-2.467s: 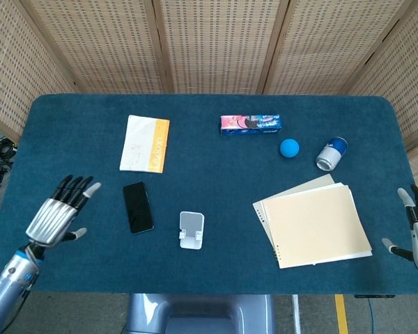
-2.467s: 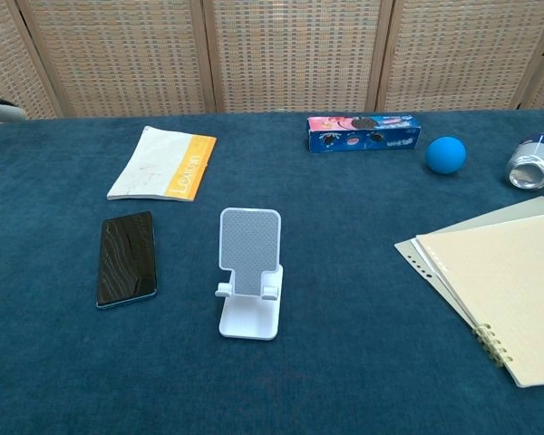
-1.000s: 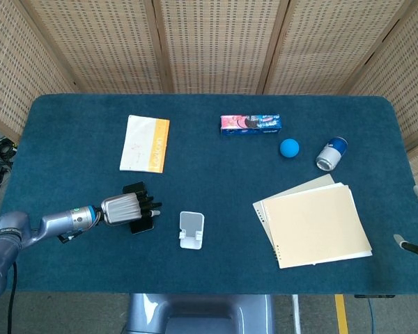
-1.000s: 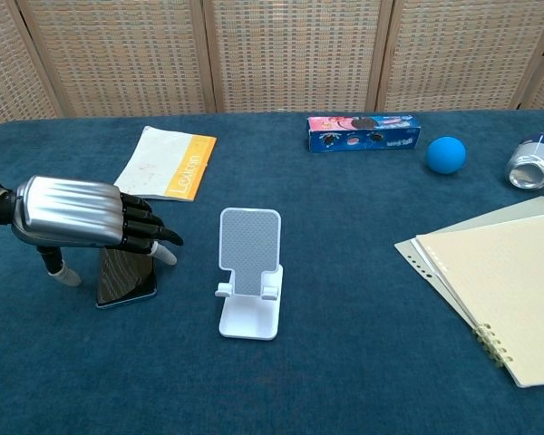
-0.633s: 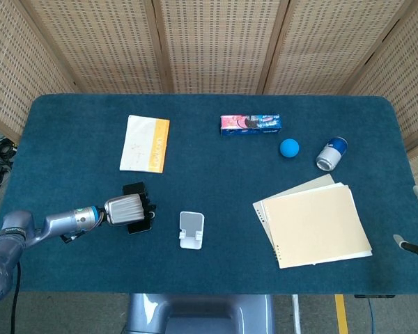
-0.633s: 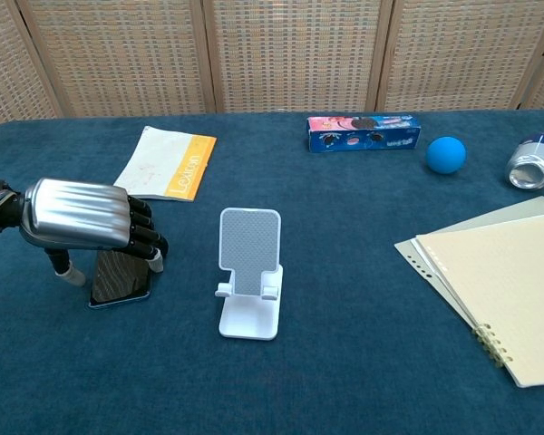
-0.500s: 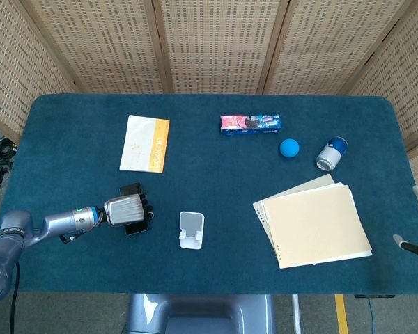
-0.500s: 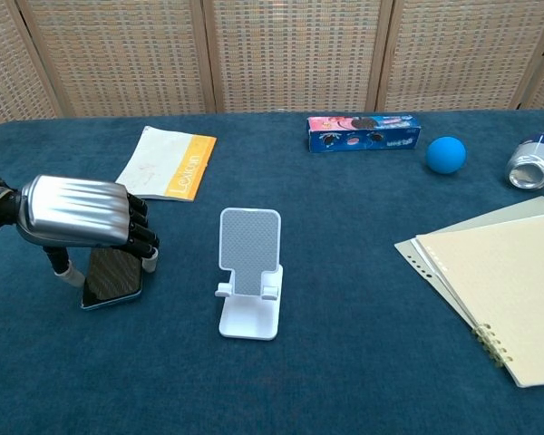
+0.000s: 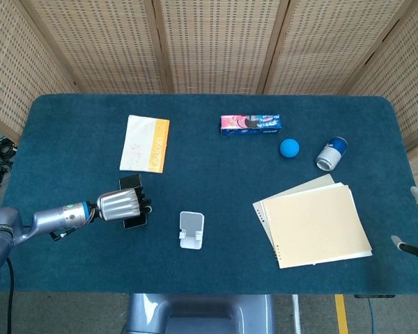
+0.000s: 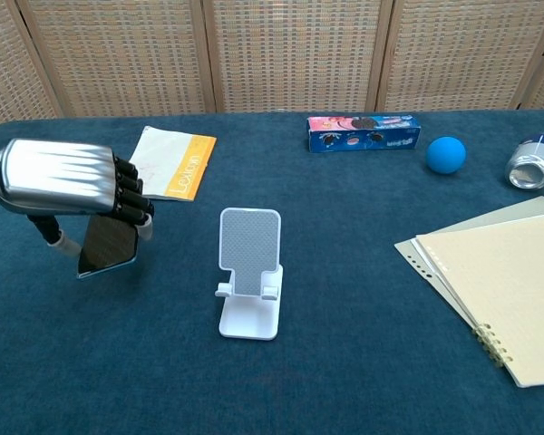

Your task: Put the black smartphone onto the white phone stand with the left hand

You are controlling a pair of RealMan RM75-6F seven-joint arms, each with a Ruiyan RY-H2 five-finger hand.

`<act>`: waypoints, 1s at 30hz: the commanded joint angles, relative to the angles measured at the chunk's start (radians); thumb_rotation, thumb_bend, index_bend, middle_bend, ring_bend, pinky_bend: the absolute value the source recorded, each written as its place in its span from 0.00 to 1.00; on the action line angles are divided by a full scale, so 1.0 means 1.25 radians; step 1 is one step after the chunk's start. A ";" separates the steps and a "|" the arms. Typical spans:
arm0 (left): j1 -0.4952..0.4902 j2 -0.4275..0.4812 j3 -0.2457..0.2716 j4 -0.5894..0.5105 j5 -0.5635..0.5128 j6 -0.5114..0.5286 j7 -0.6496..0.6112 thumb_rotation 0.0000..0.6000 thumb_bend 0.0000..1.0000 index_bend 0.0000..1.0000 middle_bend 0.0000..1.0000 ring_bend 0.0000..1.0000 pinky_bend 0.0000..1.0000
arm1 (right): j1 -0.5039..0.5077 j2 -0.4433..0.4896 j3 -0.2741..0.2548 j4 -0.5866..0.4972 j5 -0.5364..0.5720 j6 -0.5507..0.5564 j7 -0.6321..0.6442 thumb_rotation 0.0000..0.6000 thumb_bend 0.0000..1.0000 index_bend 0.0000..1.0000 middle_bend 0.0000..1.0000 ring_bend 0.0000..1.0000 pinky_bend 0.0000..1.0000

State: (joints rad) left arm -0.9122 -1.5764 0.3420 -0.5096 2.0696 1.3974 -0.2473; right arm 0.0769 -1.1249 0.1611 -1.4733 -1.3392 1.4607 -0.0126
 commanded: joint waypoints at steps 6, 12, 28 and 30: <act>-0.112 0.188 -0.061 -0.295 0.013 0.027 0.179 1.00 0.00 0.53 0.43 0.48 0.42 | -0.004 0.009 -0.002 -0.011 -0.010 0.008 0.014 1.00 0.00 0.00 0.00 0.00 0.00; -0.218 0.342 -0.111 -0.595 0.042 -0.131 0.409 1.00 0.00 0.54 0.43 0.48 0.42 | -0.006 0.017 -0.007 -0.017 -0.024 0.009 0.034 1.00 0.00 0.00 0.00 0.00 0.00; -0.185 0.308 -0.264 -0.895 -0.128 -0.484 0.936 1.00 0.00 0.55 0.42 0.48 0.41 | -0.015 0.039 -0.011 -0.015 -0.036 0.012 0.105 1.00 0.00 0.00 0.00 0.00 0.00; -0.179 0.281 -0.273 -0.888 -0.136 -0.490 0.951 1.00 0.00 0.55 0.42 0.48 0.41 | -0.015 0.040 -0.013 -0.016 -0.039 0.012 0.107 1.00 0.00 0.00 0.00 0.00 0.00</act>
State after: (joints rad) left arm -1.1483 -1.1898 0.0226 -1.6149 1.9206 0.8051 0.9164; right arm 0.0578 -1.0756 0.1459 -1.4924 -1.3872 1.4758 0.1209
